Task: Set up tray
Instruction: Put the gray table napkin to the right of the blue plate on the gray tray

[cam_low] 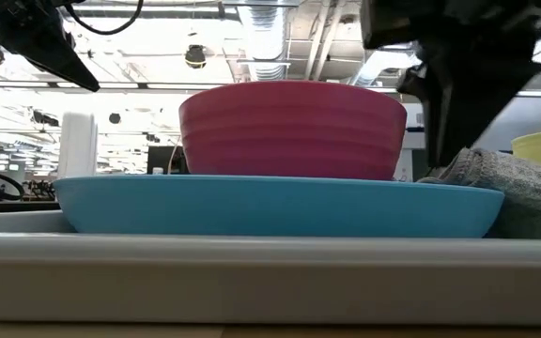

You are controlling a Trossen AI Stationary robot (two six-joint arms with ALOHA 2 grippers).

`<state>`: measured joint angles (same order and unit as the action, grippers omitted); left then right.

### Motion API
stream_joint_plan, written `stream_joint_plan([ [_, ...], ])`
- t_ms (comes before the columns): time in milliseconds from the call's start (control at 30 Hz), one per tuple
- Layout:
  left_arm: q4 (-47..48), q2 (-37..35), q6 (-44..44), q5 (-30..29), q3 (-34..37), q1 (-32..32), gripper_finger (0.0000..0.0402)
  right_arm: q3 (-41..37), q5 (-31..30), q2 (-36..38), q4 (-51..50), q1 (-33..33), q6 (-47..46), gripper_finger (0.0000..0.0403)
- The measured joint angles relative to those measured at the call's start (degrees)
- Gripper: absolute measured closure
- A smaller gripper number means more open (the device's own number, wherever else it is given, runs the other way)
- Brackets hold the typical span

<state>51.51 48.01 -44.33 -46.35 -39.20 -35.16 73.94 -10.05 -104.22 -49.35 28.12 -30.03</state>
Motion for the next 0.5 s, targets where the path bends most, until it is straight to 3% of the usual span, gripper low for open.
stream_joint_plan([
  [133,0.0,0.0,-0.01,0.0,0.0,-0.01,0.0299,-1.78,1.14,-0.01,3.41,-0.02,0.01,0.039],
  [267,-0.01,-0.01,-0.01,0.02,0.0,-0.01,0.0299,-2.83,1.4,0.0,5.86,0.02,-0.05,0.0392],
  [500,0.0,0.0,-0.41,0.02,0.0,0.01,0.0299,-6.93,7.55,-1.05,7.32,1.2,-4.45,0.0401],
])
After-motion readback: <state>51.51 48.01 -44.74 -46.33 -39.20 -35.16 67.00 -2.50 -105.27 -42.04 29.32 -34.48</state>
